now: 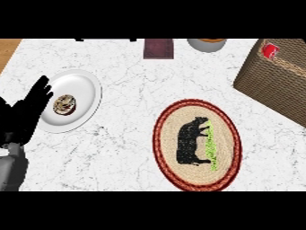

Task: Pick the can from the placemat and place it in the basket

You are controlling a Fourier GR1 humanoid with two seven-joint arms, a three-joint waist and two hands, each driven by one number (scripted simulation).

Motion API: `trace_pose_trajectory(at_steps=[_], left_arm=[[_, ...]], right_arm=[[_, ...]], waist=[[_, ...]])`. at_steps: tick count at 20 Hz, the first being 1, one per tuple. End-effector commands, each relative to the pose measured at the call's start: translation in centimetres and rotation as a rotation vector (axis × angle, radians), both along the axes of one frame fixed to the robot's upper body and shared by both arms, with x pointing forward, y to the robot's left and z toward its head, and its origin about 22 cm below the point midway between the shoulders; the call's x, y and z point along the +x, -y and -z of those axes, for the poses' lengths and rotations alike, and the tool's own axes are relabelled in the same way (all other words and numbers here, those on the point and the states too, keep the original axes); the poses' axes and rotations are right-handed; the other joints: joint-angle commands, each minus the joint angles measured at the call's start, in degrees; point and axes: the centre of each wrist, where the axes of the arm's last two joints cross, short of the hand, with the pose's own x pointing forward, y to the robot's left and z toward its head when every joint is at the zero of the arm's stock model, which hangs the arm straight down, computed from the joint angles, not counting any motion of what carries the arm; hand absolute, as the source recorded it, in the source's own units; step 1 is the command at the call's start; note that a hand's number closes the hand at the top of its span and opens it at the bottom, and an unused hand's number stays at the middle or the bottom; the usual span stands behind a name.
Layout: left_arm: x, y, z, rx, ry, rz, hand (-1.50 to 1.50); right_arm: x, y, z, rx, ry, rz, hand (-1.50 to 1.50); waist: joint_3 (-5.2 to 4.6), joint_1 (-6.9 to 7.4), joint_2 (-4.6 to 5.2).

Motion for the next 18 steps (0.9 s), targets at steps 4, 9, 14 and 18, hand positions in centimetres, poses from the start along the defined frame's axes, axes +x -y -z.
trace_pose_trajectory(at_steps=[4, 9, 14, 18], left_arm=[[0.8, -0.3, -1.2, -0.002, -0.020, -0.027, 0.00], [0.5, -1.4, -0.5, -0.005, -0.013, -0.043, 0.00], [-0.4, -0.7, -0.3, 0.004, -0.020, -0.041, 0.00], [0.0, -0.9, 0.2, -0.014, -0.022, -0.049, 0.00]], right_arm=[[-4.2, 4.9, -1.3, 0.189, 0.233, 0.121, -1.50], [-11.0, 10.9, -1.6, 0.227, 0.223, 0.071, -1.50], [-17.7, 13.6, 0.7, 0.229, 0.096, -0.035, -1.50], [-23.6, 17.4, 0.2, 0.243, 0.078, -0.075, -1.50]], waist=[[0.01, -1.73, -0.38], [-0.02, -2.37, -0.44], [-0.01, -2.29, -0.58], [0.00, -2.36, -0.44]])
